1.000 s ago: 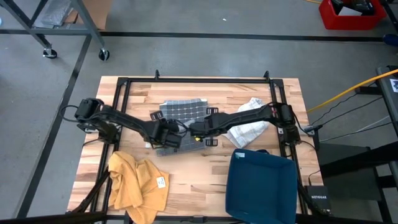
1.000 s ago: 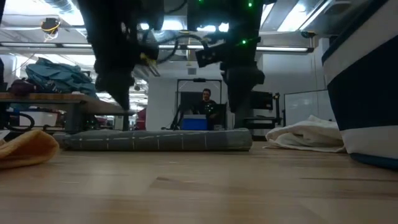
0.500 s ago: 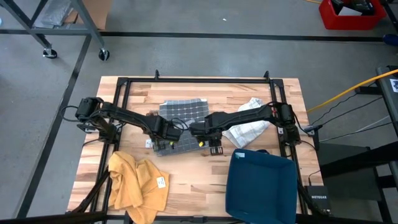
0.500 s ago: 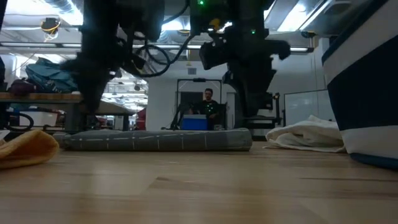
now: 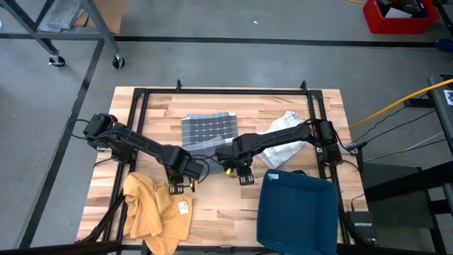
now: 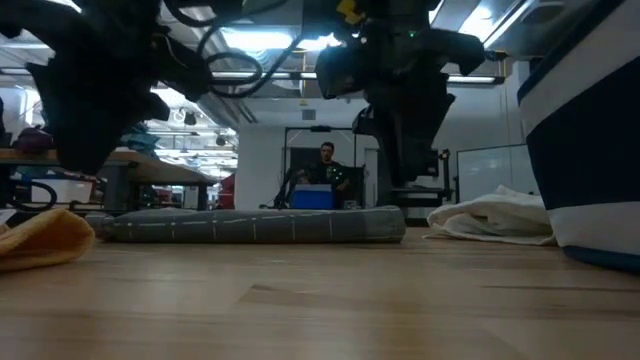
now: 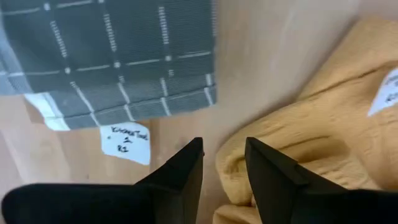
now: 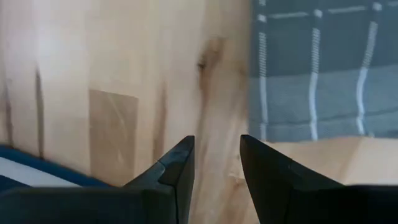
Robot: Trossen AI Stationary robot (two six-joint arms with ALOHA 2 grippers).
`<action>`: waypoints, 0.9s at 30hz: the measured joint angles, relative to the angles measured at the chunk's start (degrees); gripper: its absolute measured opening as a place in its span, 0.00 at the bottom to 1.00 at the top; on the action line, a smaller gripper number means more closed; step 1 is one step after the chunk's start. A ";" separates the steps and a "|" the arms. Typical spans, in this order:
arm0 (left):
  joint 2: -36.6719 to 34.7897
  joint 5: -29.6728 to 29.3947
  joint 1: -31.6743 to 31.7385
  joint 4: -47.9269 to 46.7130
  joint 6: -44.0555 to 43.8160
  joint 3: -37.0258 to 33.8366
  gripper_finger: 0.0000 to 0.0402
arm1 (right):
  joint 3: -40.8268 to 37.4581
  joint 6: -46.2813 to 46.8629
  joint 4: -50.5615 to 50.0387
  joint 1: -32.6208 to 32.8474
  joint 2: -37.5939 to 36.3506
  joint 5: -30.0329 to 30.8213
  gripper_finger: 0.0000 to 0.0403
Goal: Fold towel
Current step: Fold the gray kitchen towel
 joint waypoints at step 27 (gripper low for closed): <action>-26.15 -28.44 -4.63 -4.71 4.57 -2.83 0.28 | 0.02 -6.42 -12.94 -1.93 -13.10 1.37 0.33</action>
